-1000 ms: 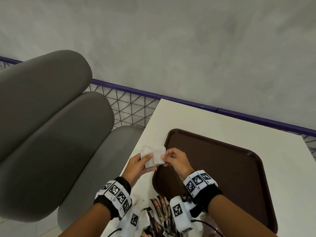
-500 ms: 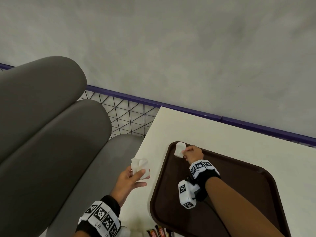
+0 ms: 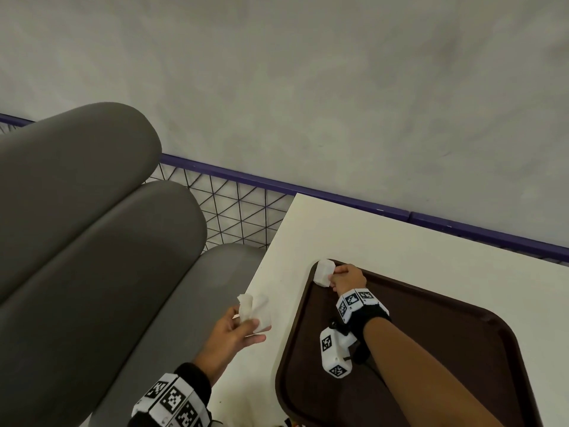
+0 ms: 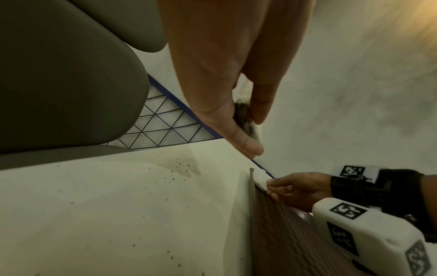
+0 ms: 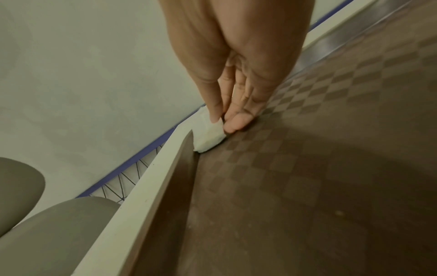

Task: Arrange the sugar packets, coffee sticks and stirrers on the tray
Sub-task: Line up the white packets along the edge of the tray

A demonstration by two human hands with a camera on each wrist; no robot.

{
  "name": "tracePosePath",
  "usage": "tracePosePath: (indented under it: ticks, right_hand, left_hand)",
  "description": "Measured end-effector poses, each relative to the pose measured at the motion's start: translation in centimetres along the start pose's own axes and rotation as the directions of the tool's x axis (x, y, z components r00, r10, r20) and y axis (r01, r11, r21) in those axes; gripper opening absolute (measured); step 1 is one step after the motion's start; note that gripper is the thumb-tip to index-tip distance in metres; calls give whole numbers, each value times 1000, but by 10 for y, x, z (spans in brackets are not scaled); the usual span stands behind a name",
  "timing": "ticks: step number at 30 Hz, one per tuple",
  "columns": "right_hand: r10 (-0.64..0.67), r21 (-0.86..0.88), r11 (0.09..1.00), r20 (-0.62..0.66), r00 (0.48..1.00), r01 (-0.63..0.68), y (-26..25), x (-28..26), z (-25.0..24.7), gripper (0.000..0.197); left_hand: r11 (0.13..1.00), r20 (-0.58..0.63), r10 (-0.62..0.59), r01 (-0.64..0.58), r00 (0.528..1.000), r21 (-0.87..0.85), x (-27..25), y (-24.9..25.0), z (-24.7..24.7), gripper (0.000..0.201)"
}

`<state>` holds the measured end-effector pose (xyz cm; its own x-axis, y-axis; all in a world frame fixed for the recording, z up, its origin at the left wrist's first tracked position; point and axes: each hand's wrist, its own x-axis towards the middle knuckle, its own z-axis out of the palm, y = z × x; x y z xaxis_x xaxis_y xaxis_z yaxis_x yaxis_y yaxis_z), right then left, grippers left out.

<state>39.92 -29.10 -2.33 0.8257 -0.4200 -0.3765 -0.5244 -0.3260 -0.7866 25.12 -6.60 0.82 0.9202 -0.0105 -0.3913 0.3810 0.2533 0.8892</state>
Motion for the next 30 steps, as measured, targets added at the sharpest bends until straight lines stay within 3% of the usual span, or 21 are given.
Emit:
tracePosePath:
  ticks: [1,6,12,15,19,22,25,30]
  right_hand:
    - [-10,18,1000,0,1000,10,1,-1,-2,17]
    - [-150,27,988,14,989,150,3,-26,-19,32]
    - [-269,151,958,165,949,245,13,-74,-31,16]
    - [-308,248,939,302,902,237,14,-103,-36,28]
    - [-350,354,914,443,826,197,16,-133,-39,20]
    - [-389,412,891,480,786,189,18,-145,-38,14]
    - [-396,442,879,467,790,179,19,-150,-37,13]
    - [-391,456,867,369,843,203,20,-146,-32,22]
  left_hand:
    - [1000,0,1,-1,1000,11,0,-1,0,27]
    - [996,46,-14,10,999,89,-3,-1,7,22]
    - [994,48,3,-8,999,106,-3,-2,25,18]
    - [995,24,25,-27,999,94,-5,0,35,24]
    - [995,35,47,-50,998,92,-8,0,42,38]
    - [996,35,32,-35,999,86,-9,0,43,52]
    - [995,22,32,-34,999,94,-9,-1,45,42]
    - [997,27,-7,5,1000,73,-7,-1,47,34]
